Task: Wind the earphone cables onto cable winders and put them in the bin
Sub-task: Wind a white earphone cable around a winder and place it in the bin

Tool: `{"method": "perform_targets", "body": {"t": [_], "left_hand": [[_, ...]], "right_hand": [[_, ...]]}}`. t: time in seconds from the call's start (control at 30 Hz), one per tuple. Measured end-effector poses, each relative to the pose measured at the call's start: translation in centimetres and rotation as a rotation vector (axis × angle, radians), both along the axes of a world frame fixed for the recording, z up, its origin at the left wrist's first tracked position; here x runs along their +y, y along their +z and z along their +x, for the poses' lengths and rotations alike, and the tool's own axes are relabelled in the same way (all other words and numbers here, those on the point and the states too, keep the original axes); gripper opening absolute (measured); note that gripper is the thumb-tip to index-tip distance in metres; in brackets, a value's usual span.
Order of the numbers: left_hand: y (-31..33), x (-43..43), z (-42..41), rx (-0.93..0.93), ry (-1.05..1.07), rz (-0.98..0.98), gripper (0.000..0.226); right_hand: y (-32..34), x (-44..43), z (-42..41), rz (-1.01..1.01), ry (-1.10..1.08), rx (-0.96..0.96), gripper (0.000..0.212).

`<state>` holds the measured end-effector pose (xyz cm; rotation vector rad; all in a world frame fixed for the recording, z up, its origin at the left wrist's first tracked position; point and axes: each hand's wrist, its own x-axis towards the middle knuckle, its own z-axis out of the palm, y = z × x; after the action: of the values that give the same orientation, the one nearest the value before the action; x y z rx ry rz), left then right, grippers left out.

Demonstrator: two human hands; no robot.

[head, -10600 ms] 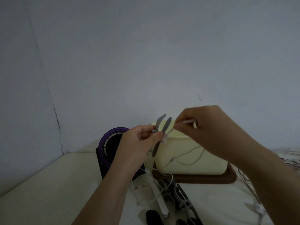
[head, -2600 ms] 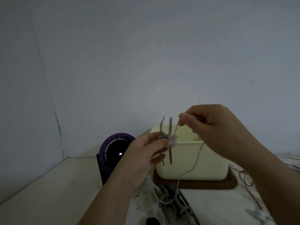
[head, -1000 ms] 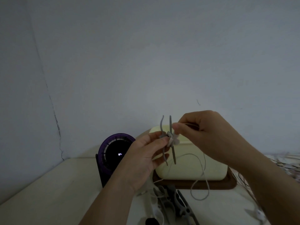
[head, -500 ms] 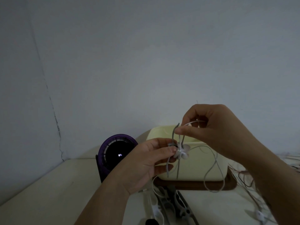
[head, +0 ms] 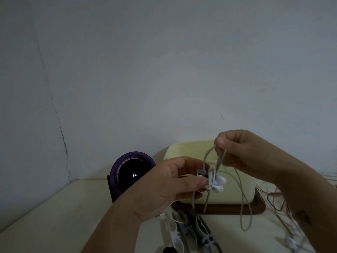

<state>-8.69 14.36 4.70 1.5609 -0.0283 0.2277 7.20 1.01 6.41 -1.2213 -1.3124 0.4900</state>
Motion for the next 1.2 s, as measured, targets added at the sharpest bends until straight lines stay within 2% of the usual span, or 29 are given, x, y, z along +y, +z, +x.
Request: {"method": "perform_targets", "body": {"t": [0.1,0.2,0.27,0.33,0.37,0.43,0.5,0.6,0.73,0.9,1.03,1.2], "left_hand": [[0.2,-0.5,0.0,-0.057,-0.052,-0.038,0.037],[0.6,-1.0,0.2,-0.155,0.017,-0.137,0.038],[0.8,-0.9,0.4,-0.214,0.117,-0.252,0.032],[0.7,-0.4,0.7,-0.242,0.218,-0.381,0.034],[0.6,-0.2,0.8,-0.249,0.261,-0.432,0.037],[0.4,0.3,0.9,-0.245,0.345,-0.488,0.037],[0.3,0.7,0.8,-0.231,0.436,-0.528,0.031],[0.1,1.3,0.7,-0.187,0.555,-0.515,0.016],[0.1,1.6,0.8,-0.143,0.566,-0.525,0.03],[0.0,1.6,0.7,-0.145,0.514,-0.575,0.013],[-0.2,1.5,0.9,-0.138,0.495,-0.565,0.022],[-0.6,0.9,1.4,-0.12,0.491,-0.398,0.027]], "right_hand": [[-1.4,1.3,-0.4,-0.001,0.054,0.137,0.035],[-2.8,3.2,-2.5,0.022,0.101,0.284,0.018],[-3.4,4.5,-3.2,0.056,0.092,0.348,0.037],[-3.7,4.9,-3.3,0.053,-0.158,0.221,0.057],[-3.6,4.9,-3.3,0.023,-0.269,0.1,0.054],[-3.7,4.9,-3.2,-0.041,-0.369,-0.135,0.035],[-3.4,4.6,-3.8,-0.101,-0.382,-0.378,0.025],[-3.0,4.3,-4.6,-0.145,-0.412,-0.607,0.021],[-1.7,3.3,-4.8,-0.165,-0.481,-0.787,0.023],[-0.7,2.1,-4.5,-0.173,-0.536,-0.929,0.027],[-0.3,1.6,-4.6,-0.17,-0.546,-0.991,0.032],[-0.1,1.8,-5.5,-0.131,-0.489,-1.024,0.028]]}}
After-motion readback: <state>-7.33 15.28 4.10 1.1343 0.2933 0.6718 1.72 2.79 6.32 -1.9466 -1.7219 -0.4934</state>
